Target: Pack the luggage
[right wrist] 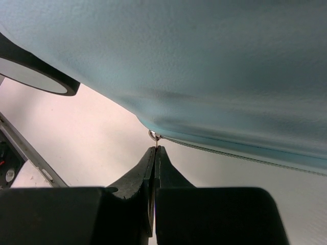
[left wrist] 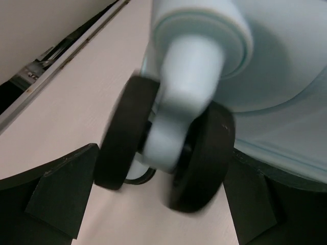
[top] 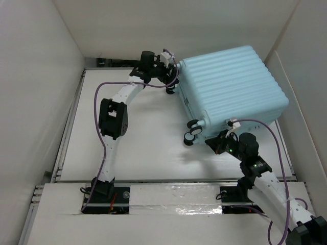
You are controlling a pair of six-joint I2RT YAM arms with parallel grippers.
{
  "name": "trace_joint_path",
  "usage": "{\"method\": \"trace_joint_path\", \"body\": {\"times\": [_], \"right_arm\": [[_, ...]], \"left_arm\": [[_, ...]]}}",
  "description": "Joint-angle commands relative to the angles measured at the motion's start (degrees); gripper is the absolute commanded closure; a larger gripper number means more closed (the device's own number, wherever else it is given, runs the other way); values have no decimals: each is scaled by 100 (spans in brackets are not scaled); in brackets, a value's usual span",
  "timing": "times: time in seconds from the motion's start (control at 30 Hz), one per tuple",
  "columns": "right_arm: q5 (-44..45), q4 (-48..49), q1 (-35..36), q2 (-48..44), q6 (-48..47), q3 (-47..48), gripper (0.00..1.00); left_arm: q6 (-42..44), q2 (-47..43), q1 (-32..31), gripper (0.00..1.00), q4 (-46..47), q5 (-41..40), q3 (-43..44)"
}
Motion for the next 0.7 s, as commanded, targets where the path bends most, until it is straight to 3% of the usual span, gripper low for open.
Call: {"method": "trace_joint_path", "body": {"times": [0.0,0.1,0.37,0.67], "right_arm": [[-77,98,110,62,-34,138,100],[-68,98,110,53,-34,138,100],[-103,133,110,185,-52,165,100],[-138,177,110,291,-69,165,100]], "left_arm": [[59,-102,-49,1,379,191,464],[-38,-162,-110,1,651,7,465],[708,-550,-268,1,643,-845,140],[1385,-260,-523,1,528,-1584,693]]}}
